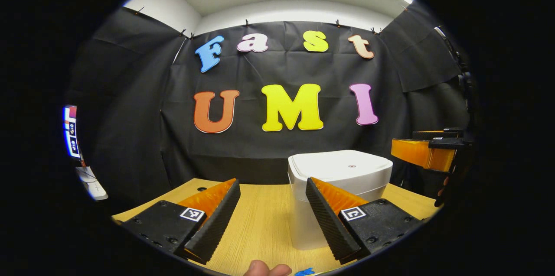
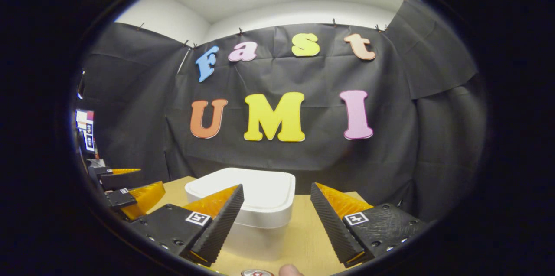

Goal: Press the lid of the desktop garbage bin to open it, pick up the crumpled paper on the desktop and throw it into the bin, then pick up the pop can on the desktop and drop it into the bin, and finally close the garbage bin lid.

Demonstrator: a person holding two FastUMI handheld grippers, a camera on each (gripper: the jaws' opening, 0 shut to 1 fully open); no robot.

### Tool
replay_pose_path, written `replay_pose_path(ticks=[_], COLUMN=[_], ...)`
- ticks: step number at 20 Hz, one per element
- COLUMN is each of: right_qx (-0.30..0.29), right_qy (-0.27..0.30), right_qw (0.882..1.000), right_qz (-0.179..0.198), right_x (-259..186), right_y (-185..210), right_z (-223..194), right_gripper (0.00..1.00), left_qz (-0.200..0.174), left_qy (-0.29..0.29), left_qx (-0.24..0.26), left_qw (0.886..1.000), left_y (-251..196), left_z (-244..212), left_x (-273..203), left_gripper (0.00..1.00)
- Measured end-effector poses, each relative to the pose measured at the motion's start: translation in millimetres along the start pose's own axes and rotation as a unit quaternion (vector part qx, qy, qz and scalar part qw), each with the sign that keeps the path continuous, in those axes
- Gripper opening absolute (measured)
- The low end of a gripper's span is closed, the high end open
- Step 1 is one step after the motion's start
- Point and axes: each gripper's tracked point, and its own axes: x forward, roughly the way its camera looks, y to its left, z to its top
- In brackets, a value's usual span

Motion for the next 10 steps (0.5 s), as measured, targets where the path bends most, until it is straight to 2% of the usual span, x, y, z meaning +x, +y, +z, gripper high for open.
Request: replay_pose_path(ticks=[5,7,10], right_qx=[0.007,0.005,0.004], right_qy=[0.003,0.006,0.020], right_qw=[1.000,1.000,0.999], right_qz=[0.010,0.013,0.028], right_x=[9,15,29], right_y=[11,16,33], right_z=[4,5,4], right_gripper=[0.90,0.83,0.65], left_qz=[0.004,0.006,0.007], left_qy=[0.004,0.006,0.006], left_qx=[-0.002,0.001,-0.001], left_qw=[1.000,1.000,1.000], left_y=[4,7,8], left_z=[-5,-8,-8], left_x=[-2,-3,-5], left_gripper=[0.98,0.98,0.98])
